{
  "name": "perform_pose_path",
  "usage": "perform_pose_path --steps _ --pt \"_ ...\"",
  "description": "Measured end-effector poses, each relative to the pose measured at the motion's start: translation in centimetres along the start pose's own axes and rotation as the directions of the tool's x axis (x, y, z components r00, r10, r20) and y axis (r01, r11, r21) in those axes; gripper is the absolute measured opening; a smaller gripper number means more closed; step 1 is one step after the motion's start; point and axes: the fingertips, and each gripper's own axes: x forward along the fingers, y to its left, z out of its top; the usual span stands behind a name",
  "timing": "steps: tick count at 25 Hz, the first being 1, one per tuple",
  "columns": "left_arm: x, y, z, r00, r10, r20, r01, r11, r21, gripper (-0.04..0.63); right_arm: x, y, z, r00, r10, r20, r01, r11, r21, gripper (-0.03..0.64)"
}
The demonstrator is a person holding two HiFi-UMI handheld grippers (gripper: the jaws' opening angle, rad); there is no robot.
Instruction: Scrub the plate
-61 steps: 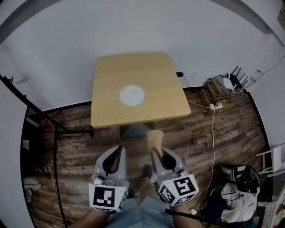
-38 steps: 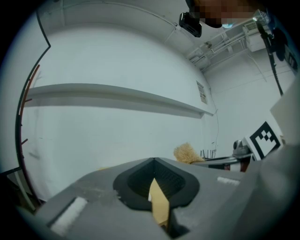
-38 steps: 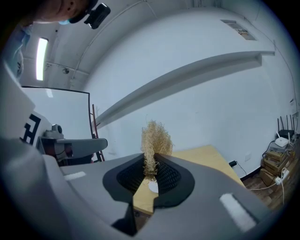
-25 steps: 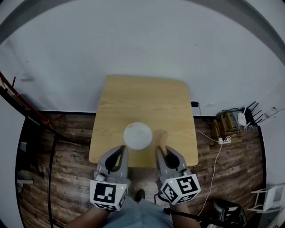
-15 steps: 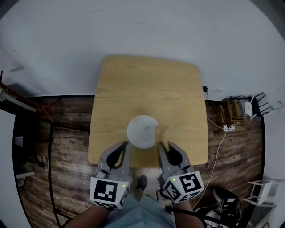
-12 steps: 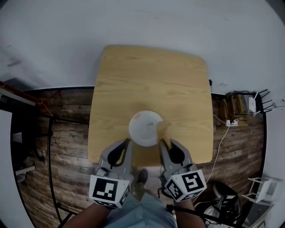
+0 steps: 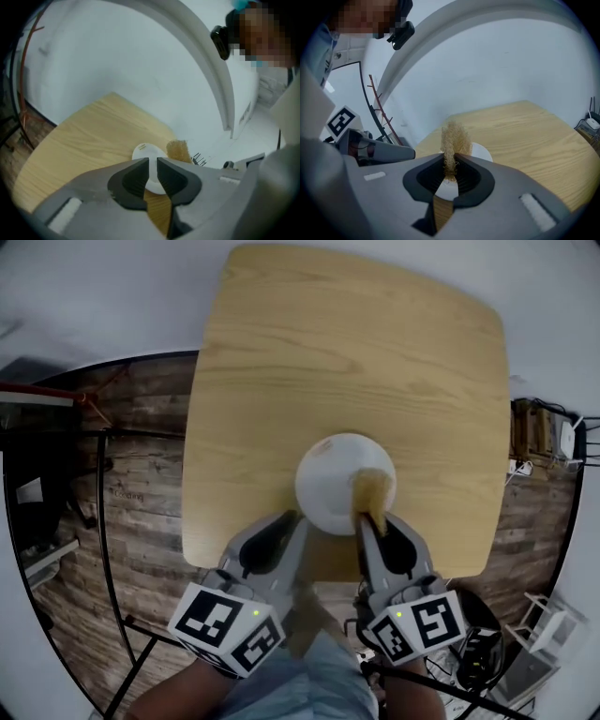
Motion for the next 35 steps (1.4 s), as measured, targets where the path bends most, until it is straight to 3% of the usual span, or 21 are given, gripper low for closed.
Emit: perform_pose_path --steps 4,10,18,23,27,35 --pt "1.1 2.0 -1.2 0.999 -0.009 -0.046 -0.001 0.977 -0.211 0.084 1.0 -0.6 -1.0 0.999 -0.005 -0.039 0.006 1.000 0.014 0.049" --pt "2.7 3.5 -2.6 0.996 -0.015 -0.090 -0.018 0.933 -0.360 0.115 1.9 -1.4 -2.1 0.996 -0.005 -0.092 0.008 1.000 0.028 0.049" --pt "4.2 3.7 -2.7 0.991 -0.021 -0.133 -0.038 0.904 -0.425 0.121 2.9 -2.0 -2.4 0.992 0.002 -0.130 0.005 0.999 0.054 0.049" --pt "4.2 3.9 -2.6 0.990 -0.002 -0.144 -0.061 0.902 -0.427 0.114 2.8 -1.9 -2.4 0.991 0.009 -0.135 0.000 0.998 0.068 0.049" --pt "4.2 4.3 -2.8 0.988 0.005 -0.155 -0.076 0.887 -0.455 0.054 2.8 -2.0 -2.4 0.991 0.007 -0.135 0.002 0.998 0.069 0.049" --pt "4.9 4.1 -3.0 0.986 -0.028 -0.166 -0.050 0.894 -0.446 0.051 3.0 -2.2 -2.7 0.989 -0.014 -0.148 0.023 0.998 0.060 0.049"
